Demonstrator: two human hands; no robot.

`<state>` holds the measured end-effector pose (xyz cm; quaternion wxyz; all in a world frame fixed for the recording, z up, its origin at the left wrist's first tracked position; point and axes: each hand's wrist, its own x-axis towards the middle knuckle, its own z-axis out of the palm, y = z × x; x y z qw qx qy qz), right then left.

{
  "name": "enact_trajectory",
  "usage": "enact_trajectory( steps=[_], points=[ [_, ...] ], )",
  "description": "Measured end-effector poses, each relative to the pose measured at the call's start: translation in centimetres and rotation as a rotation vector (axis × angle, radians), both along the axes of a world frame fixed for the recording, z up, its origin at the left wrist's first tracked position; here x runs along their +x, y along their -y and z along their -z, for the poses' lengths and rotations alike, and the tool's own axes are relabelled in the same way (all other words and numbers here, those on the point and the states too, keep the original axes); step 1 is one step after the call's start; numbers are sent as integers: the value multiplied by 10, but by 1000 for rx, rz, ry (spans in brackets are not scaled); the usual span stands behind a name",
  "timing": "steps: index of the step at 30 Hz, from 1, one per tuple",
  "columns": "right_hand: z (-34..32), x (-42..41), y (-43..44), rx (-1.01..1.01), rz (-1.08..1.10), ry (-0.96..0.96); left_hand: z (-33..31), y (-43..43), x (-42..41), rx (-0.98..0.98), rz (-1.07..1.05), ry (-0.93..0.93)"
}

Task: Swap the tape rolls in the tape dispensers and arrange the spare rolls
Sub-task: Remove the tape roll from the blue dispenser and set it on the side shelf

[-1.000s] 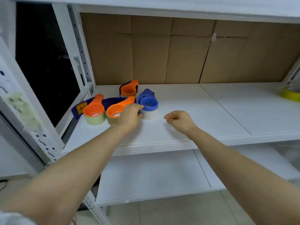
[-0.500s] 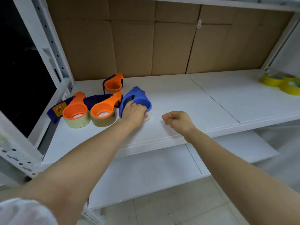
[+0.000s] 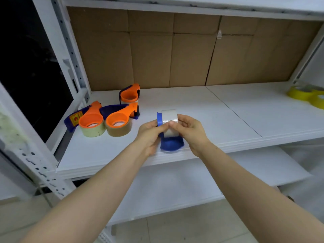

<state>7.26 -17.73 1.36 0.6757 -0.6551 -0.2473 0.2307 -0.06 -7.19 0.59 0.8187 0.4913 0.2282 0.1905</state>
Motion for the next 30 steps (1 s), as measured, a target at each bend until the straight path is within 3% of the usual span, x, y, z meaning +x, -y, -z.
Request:
enact_trajectory(
  steps=[5, 15, 22, 27, 30],
  points=[
    [9, 0, 4, 0, 48, 11, -3, 6, -7, -134, -46, 11],
    [12, 6, 16, 83, 96, -12, -8, 6, -14, -7, -103, -8],
    [6, 30, 35, 215, 157, -179, -17, -10, -12, -119, -238, -18],
    [6, 36, 38, 178, 205, -210, -27, -14, -7, 142, -216, -117],
    [8, 39, 38, 164, 217, -214, -24, -22, -3, 434, -153, -173]
  ],
)
